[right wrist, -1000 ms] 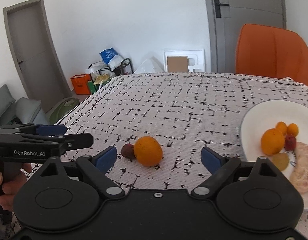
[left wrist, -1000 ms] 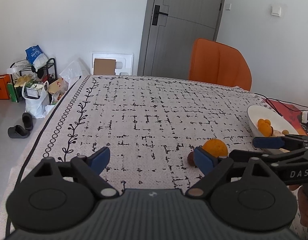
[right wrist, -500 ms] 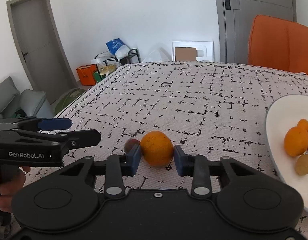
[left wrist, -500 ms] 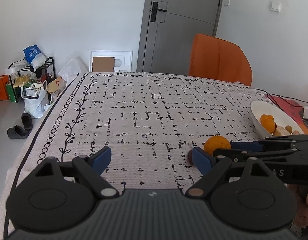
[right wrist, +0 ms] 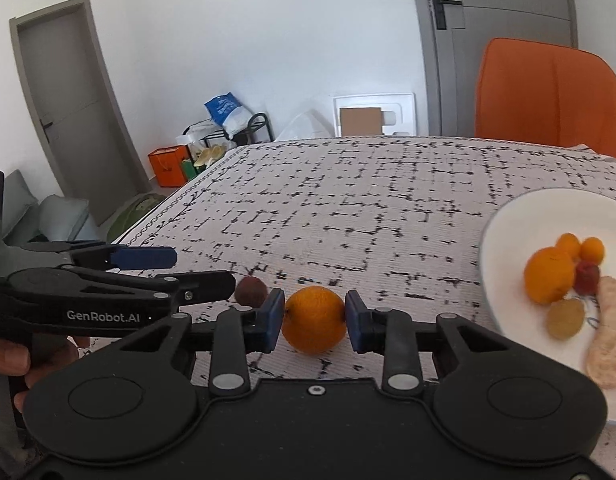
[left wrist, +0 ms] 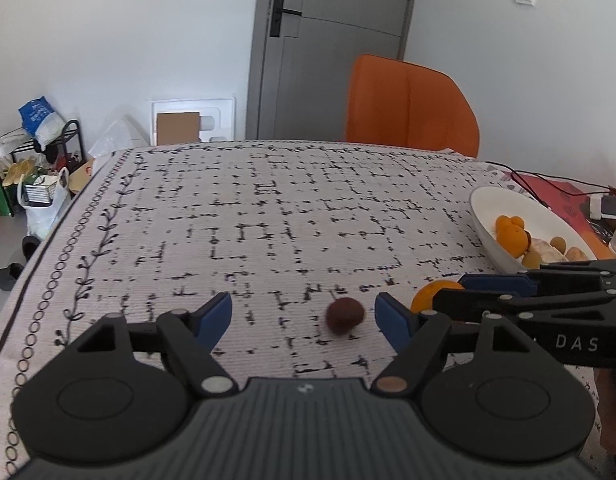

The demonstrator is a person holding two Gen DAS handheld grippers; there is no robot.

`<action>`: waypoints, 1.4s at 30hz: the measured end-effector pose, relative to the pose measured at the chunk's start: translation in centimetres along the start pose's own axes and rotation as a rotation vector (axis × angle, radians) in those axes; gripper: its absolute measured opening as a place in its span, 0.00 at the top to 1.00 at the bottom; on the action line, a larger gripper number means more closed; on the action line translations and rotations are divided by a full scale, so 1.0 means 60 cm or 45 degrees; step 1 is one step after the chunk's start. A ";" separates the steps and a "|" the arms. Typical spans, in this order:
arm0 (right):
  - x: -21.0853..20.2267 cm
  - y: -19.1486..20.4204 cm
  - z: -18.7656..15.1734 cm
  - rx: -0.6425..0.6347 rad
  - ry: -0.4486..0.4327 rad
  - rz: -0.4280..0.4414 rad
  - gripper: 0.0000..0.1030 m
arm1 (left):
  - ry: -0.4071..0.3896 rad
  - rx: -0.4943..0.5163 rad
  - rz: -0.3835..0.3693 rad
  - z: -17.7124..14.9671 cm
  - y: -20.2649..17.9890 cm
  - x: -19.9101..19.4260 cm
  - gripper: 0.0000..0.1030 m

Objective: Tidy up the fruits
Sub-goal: 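Grasp the orange with the right gripper while the left gripper grasps the dark plum, then place the orange on the plate with the right gripper while the left gripper places the plum there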

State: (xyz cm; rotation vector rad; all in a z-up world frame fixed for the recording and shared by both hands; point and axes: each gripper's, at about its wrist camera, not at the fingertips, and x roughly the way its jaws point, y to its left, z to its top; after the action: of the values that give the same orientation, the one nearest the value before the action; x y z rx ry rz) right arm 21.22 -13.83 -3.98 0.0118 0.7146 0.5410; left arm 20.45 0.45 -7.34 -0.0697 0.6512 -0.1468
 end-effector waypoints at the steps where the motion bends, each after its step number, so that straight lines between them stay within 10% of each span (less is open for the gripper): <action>1: -0.002 -0.002 -0.001 0.005 -0.002 -0.006 0.70 | 0.006 0.005 -0.006 0.000 -0.004 0.003 0.29; 8: -0.023 -0.024 -0.005 0.034 -0.028 -0.037 0.70 | 0.060 0.037 -0.021 -0.001 -0.032 0.034 0.47; 12: -0.041 -0.039 -0.003 0.048 -0.055 -0.058 0.70 | 0.087 0.025 -0.013 -0.003 -0.041 0.047 0.78; 42: -0.150 -0.171 -0.002 0.160 -0.227 -0.256 0.70 | -0.050 0.181 -0.184 0.059 -0.187 0.025 0.78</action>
State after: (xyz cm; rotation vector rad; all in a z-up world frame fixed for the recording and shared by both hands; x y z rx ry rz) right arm 20.31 -26.95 -0.49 0.1033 0.5672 0.2976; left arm 22.50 -10.80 -4.17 0.0178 0.5948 -0.3296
